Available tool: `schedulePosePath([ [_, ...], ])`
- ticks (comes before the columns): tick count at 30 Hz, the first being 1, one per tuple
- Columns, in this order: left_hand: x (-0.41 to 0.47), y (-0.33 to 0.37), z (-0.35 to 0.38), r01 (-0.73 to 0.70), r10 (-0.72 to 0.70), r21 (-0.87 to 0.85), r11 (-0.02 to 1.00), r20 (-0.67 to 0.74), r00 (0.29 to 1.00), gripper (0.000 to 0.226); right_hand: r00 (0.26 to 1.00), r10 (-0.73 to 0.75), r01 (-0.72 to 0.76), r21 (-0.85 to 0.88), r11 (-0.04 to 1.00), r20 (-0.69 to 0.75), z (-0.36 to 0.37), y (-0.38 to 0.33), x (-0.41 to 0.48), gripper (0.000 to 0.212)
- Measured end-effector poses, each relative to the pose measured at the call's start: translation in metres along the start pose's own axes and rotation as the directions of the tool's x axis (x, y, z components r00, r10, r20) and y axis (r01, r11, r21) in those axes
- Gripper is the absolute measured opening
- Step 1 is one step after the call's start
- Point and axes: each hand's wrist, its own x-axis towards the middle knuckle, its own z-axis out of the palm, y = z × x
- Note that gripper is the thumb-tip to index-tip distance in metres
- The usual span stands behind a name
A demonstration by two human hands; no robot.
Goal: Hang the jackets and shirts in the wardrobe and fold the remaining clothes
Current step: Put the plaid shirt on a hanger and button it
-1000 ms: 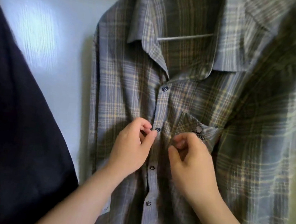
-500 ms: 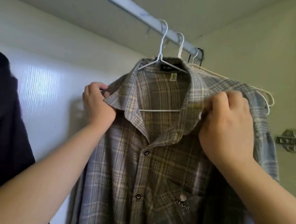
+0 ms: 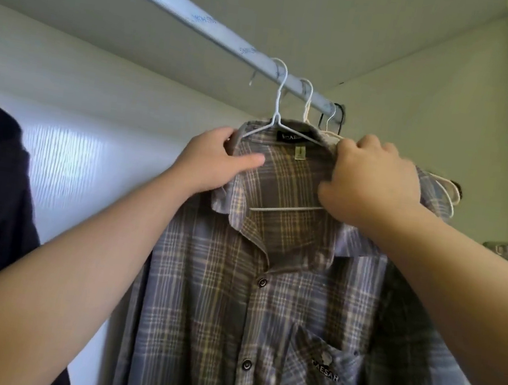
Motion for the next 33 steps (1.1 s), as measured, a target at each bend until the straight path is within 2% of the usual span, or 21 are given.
schedulePosePath([
  [2, 0.008, 0.006, 0.000, 0.004, -0.004, 0.126, 0.992, -0.006, 1.000, 0.021, 1.000, 0.001, -0.003, -0.106, 0.994, -0.023, -0.004, 0.000, 0.005, 0.009],
  [3, 0.010, 0.007, -0.001, 0.020, -0.018, 0.119, 0.993, -0.018, 1.000, 0.013, 1.000, 0.010, -0.014, -0.144, 0.989, -0.026, -0.005, 0.000, 0.009, 0.011],
  [5, 0.010, 0.004, -0.001, 0.047, -0.046, 0.008, 0.999, -0.037, 0.998, 0.021, 0.999, 0.047, -0.044, -0.155, 0.987, 0.018, -0.009, 0.000, 0.019, 0.022],
  [7, 0.008, 0.000, -0.001, 0.056, -0.065, -0.103, 0.993, -0.084, 0.994, 0.029, 0.993, 0.095, -0.091, -0.060, 0.994, 0.069, -0.013, -0.001, 0.035, 0.014],
  [10, 0.007, -0.009, -0.001, 0.107, -0.138, -0.154, 0.982, -0.202, 0.970, 0.032, 0.990, 0.096, -0.104, 0.083, 0.991, 0.102, -0.016, -0.008, 0.062, 0.008],
  [16, 0.002, -0.027, -0.007, 0.217, -0.350, -0.371, 0.903, -0.340, 0.873, 0.041, 0.992, -0.002, -0.035, 0.285, 0.958, 0.130, -0.012, -0.025, 0.095, 0.018],
  [18, -0.003, -0.033, -0.006, 0.235, -0.338, -0.285, 0.929, -0.399, 0.852, 0.034, 0.985, -0.050, -0.005, 0.315, 0.949, 0.164, -0.005, -0.025, 0.094, 0.019],
  [21, -0.011, -0.035, -0.004, 0.272, -0.291, -0.105, 0.957, -0.382, 0.877, 0.020, 0.978, -0.117, 0.041, 0.389, 0.920, 0.172, 0.005, -0.015, 0.081, 0.050],
  [22, -0.012, -0.034, -0.004, 0.292, -0.311, -0.108, 0.950, -0.355, 0.881, 0.023, 0.981, -0.110, 0.040, 0.388, 0.921, 0.160, 0.008, -0.010, 0.076, 0.059],
  [23, -0.014, -0.034, -0.004, 0.315, -0.346, -0.144, 0.938, -0.338, 0.875, 0.035, 0.987, -0.087, 0.035, 0.348, 0.937, 0.136, 0.011, -0.003, 0.070, 0.066],
  [25, -0.017, -0.037, -0.005, 0.354, -0.416, -0.228, 0.907, -0.348, 0.840, 0.065, 0.998, -0.015, 0.004, 0.188, 0.982, 0.053, 0.019, 0.013, 0.059, 0.072],
  [26, -0.020, -0.040, -0.005, 0.354, -0.425, -0.246, 0.902, -0.368, 0.827, 0.072, 1.000, 0.021, -0.020, 0.121, 0.992, -0.002, 0.022, 0.020, 0.052, 0.071],
  [28, -0.026, -0.047, -0.004, 0.291, -0.394, -0.292, 0.911, -0.412, 0.821, 0.069, 0.991, 0.064, -0.056, 0.071, 0.996, -0.114, 0.030, 0.035, 0.037, 0.060],
  [30, -0.033, -0.056, -0.001, 0.214, -0.347, -0.327, 0.921, -0.435, 0.831, 0.049, 0.975, 0.053, -0.041, 0.060, 0.997, -0.215, 0.037, 0.047, 0.023, 0.042],
  [33, -0.041, -0.071, 0.004, 0.208, -0.317, -0.279, 0.937, -0.433, 0.844, 0.028, 0.956, 0.012, -0.003, 0.028, 1.000, -0.292, 0.046, 0.060, 0.007, 0.027],
])
